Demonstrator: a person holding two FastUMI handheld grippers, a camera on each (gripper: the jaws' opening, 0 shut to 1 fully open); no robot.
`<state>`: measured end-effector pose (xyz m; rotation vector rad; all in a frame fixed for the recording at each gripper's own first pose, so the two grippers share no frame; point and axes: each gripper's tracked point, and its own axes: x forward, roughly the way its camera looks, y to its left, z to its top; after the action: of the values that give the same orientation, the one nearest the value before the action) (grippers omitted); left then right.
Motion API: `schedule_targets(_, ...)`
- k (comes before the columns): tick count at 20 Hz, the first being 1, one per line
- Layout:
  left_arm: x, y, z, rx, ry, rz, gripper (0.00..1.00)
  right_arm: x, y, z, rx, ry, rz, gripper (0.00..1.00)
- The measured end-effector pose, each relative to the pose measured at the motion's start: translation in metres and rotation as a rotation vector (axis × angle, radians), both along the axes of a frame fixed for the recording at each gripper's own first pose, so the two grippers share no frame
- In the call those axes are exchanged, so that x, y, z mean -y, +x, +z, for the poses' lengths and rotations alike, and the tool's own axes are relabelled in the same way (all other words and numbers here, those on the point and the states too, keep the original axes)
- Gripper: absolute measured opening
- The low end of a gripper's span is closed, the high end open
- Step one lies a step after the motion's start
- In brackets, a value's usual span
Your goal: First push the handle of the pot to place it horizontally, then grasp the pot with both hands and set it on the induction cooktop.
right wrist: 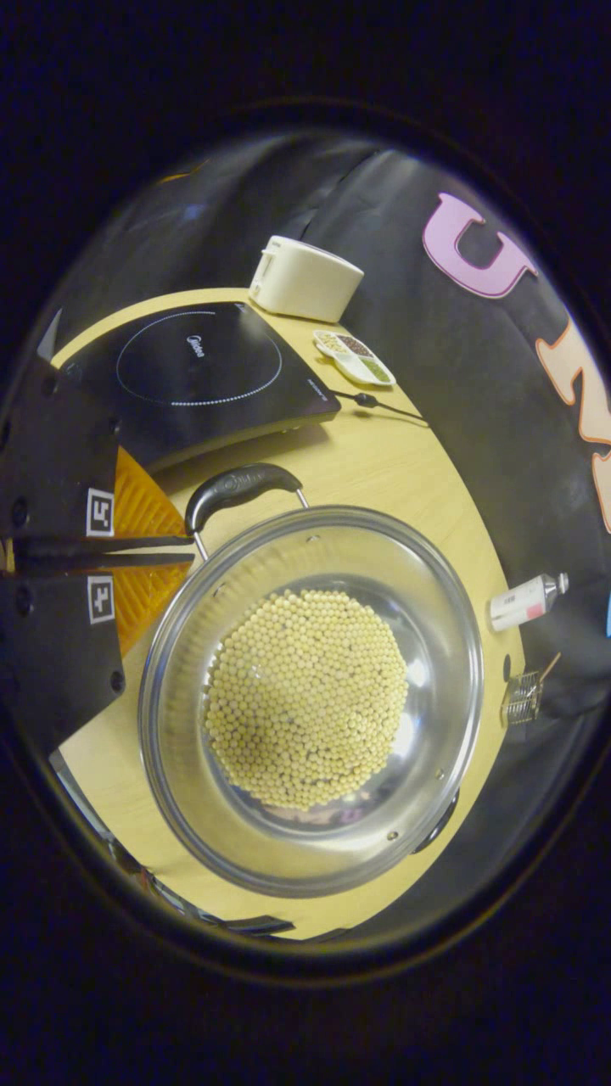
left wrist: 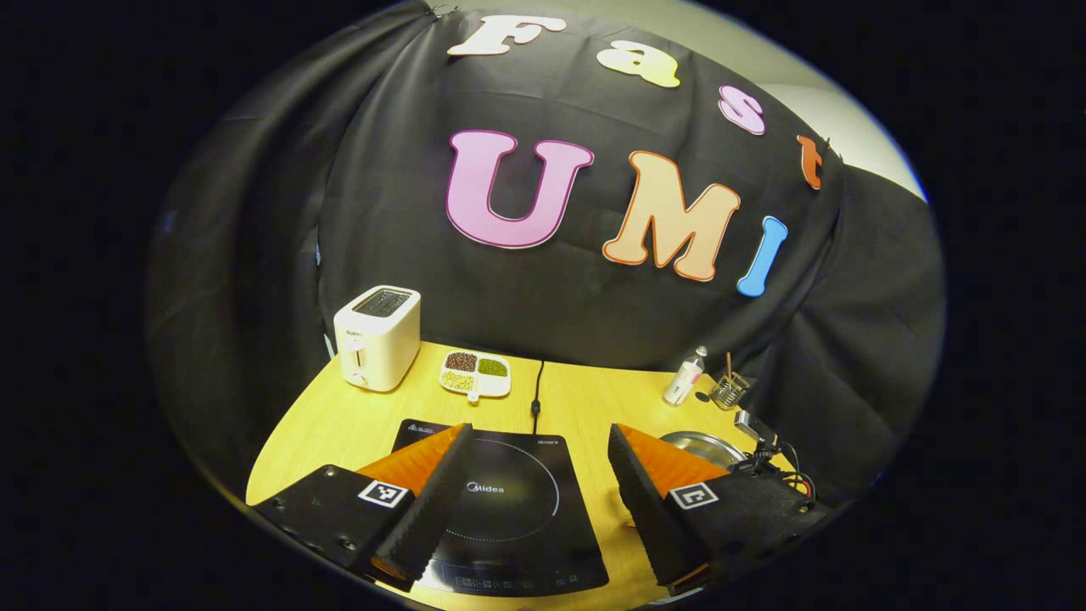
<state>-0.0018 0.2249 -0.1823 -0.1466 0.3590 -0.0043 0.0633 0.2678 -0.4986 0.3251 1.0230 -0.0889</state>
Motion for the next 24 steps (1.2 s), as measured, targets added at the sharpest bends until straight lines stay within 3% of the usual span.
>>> schedule_targets(8,0.012,-0.001,-0.016,-0.056,-0.064,-0.034,0.96,0.009,-0.021,0.022,0.038,-0.014,0.054,0.03)
schedule_targets(9,0.015,0.0,-0.017,-0.06,-0.069,-0.038,0.96,0.018,-0.024,0.024,0.047,-0.021,0.063,0.06)
schedule_targets(10,0.017,0.001,-0.02,-0.071,-0.071,-0.04,0.96,0.026,-0.032,0.037,0.057,-0.027,0.066,0.17)
schedule_targets(11,0.02,0.001,-0.025,-0.084,-0.071,-0.042,0.96,0.037,-0.033,0.043,0.063,-0.041,0.064,0.16)
schedule_targets(12,0.023,0.002,-0.029,-0.096,-0.072,-0.043,0.96,0.043,-0.038,0.051,0.07,-0.033,0.068,0.05)
schedule_targets(13,0.027,0.003,-0.032,-0.11,-0.075,-0.046,0.96,0.053,-0.04,0.058,0.075,-0.042,0.059,0.27)
schedule_targets(14,0.032,0.004,-0.037,-0.126,-0.077,-0.05,0.96,0.066,-0.041,0.062,0.081,-0.054,0.053,0.3)
schedule_targets(18,0.049,0.007,-0.06,-0.203,-0.081,-0.045,0.96,0.116,-0.039,0.081,0.087,-0.108,0.06,1.0)
schedule_targets(19,0.055,0.008,-0.065,-0.221,-0.089,-0.038,0.96,0.13,-0.035,0.086,0.091,-0.126,0.07,0.94)
schedule_targets(24,0.081,0.015,-0.091,-0.291,-0.115,0.029,0.96,0.189,-0.01,0.102,0.07,-0.154,0.129,0.94)
